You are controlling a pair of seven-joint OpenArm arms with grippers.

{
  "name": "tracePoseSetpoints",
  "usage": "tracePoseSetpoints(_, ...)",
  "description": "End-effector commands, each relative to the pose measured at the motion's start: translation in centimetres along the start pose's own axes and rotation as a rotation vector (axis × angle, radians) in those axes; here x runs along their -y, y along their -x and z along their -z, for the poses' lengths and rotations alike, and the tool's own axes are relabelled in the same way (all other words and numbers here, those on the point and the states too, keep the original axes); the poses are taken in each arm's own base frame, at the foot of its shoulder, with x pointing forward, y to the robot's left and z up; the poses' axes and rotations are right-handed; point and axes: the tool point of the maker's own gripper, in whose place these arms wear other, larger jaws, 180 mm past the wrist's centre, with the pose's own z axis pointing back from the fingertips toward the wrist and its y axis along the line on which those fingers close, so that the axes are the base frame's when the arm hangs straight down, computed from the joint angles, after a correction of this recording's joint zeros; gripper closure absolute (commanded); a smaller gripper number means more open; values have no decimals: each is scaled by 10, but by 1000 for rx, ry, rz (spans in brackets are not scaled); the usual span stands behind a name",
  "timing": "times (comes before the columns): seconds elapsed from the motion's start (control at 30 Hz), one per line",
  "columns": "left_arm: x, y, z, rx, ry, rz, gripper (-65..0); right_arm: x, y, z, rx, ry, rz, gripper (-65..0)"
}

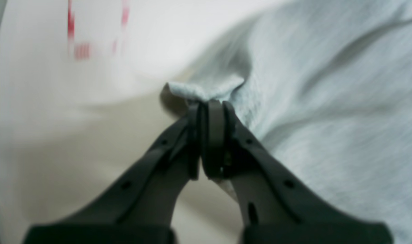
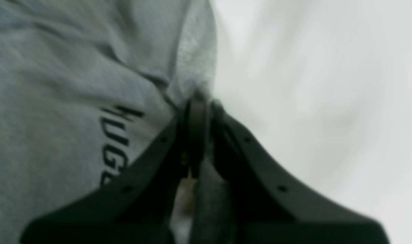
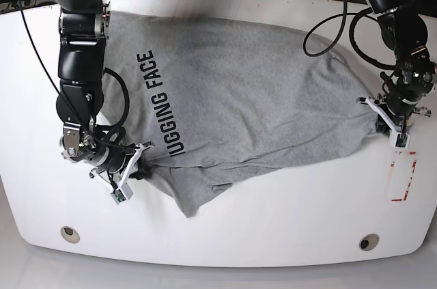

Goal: Fold the T-shirt properly
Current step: 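Move the right gripper to the shirt's hem corner and grasp it, then lift the shirt with both grippers and flip it over, laying it flat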

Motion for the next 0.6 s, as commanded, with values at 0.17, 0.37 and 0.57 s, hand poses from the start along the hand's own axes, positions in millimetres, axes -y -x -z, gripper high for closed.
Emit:
tracePoseSetpoints(0.17,-8,-88,-6,181,-46,81,-4,42,-86,-41,113,106,-113,0)
tracePoseSetpoints(0.37,-26,-142,-14,250,-106,94,-4,81,-141,-82,171,207,-173,0)
tracePoseSetpoints(0.57,-46,-212,-48,379,-176,98,-4,107,-204,-135,207,301,-254,0)
